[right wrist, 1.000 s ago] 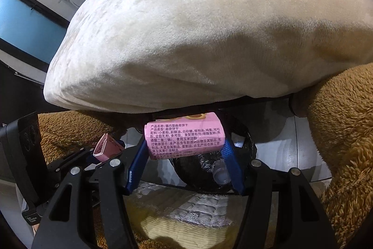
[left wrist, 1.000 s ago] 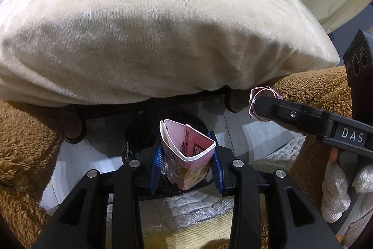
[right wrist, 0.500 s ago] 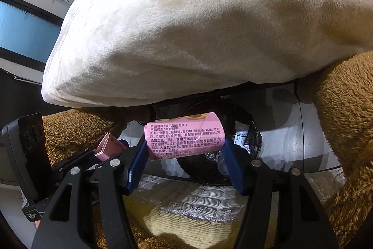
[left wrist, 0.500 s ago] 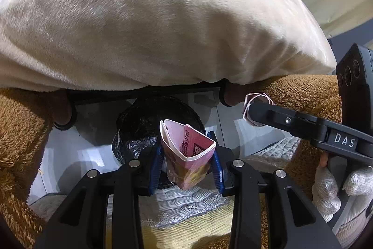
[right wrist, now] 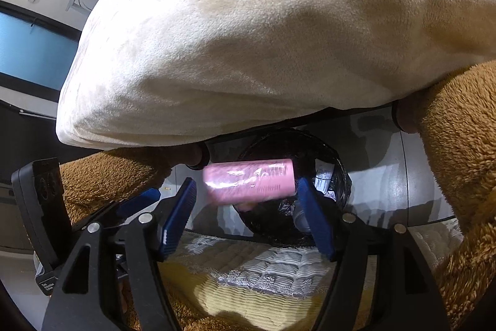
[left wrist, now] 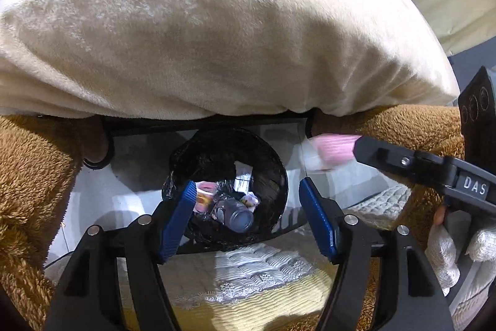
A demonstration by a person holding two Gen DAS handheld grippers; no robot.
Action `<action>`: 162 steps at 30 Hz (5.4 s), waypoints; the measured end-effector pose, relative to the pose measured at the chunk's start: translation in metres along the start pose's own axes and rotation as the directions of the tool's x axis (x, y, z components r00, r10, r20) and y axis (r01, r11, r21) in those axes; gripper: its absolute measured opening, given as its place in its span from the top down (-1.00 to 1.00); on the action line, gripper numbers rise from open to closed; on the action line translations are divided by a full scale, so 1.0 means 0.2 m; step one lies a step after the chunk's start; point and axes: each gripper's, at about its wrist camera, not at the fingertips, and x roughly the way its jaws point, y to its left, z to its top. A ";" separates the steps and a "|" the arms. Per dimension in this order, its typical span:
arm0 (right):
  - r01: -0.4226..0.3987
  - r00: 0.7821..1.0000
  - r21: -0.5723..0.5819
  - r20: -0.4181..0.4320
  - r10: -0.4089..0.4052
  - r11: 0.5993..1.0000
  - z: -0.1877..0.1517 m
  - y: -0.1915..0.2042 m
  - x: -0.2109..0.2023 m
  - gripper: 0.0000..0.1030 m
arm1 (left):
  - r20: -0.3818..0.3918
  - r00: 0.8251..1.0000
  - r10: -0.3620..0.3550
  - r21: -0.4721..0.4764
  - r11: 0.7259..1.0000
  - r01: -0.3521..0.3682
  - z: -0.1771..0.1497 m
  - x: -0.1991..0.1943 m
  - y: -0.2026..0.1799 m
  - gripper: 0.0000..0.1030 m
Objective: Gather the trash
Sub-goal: 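Open both tools to drop the cup and carton into the bin, then raise both open tools back toward the white plastic bags on the bed, then grasp a white plastic bag with the right tool while the left tool grasps the other, then carry both white plastic bags down over the black bin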
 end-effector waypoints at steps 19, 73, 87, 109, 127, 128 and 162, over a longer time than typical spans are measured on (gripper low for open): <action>-0.019 0.987 -0.083 0.155 0.032 0.996 -0.04 0.09 -0.17 -0.39 | 0.214 0.974 0.071 0.121 0.988 -0.098 -0.04 -0.20 -0.09 -0.31; 0.032 0.961 -0.517 0.251 0.116 0.855 1.20 0.62 -0.09 -0.39 | 0.513 0.854 -0.085 0.138 0.990 0.016 1.03 -0.80 0.24 -0.31; -0.044 0.974 -0.464 0.178 0.142 0.885 1.50 0.68 0.17 -0.21 | 0.475 0.878 -0.051 0.110 0.994 -0.002 1.22 -0.70 0.38 -0.31; 0.000 0.957 -0.478 0.255 0.139 0.879 1.39 0.66 -0.09 0.17 | 0.412 0.911 0.015 0.182 0.978 -0.098 1.33 -0.46 0.24 -0.45; 0.043 0.948 -0.438 0.301 0.101 0.898 1.40 0.49 -0.23 0.17 | 0.431 0.897 0.098 0.179 0.965 -0.191 1.53 -0.26 0.13 -0.44; 0.046 0.948 -0.436 0.304 0.099 0.899 1.40 0.48 -0.23 0.17 | 0.428 0.898 0.101 0.176 0.965 -0.193 1.54 -0.25 0.13 -0.44; 0.089 0.922 -0.331 0.384 0.048 0.939 1.20 0.42 -0.32 0.17 | 0.540 0.841 -0.039 0.217 0.971 -0.094 1.21 -0.65 -0.03 0.08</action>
